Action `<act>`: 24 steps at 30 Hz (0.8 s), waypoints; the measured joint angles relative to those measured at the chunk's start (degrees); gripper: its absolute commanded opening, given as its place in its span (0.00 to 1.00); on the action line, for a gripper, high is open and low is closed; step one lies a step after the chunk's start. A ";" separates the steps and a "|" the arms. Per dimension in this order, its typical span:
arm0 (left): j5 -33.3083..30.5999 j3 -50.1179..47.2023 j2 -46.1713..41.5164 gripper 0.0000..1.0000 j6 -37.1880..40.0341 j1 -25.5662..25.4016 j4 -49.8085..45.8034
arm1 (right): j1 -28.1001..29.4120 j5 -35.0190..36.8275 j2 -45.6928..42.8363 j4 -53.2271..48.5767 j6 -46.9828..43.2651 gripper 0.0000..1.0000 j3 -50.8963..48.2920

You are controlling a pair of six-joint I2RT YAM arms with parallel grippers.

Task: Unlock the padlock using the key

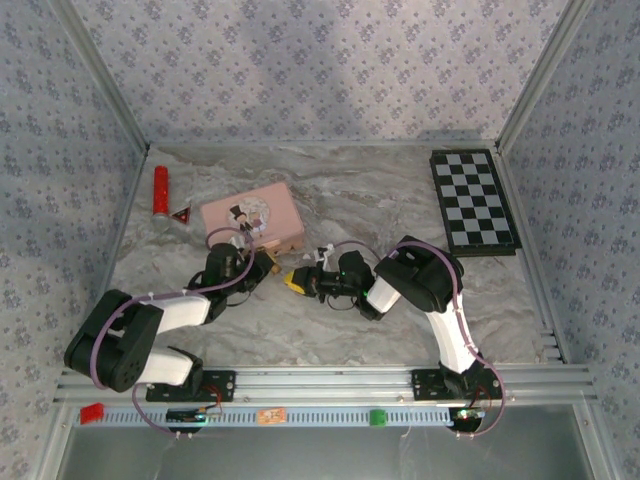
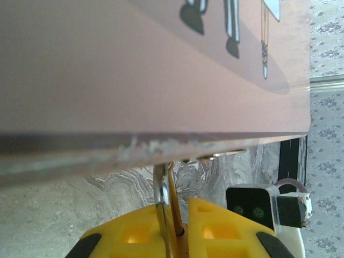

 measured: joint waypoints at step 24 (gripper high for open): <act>-0.81 -0.68 3.91 0.02 -2.19 -0.33 9.11 | -2.73 -0.50 -0.02 0.00 0.02 0.00 -0.02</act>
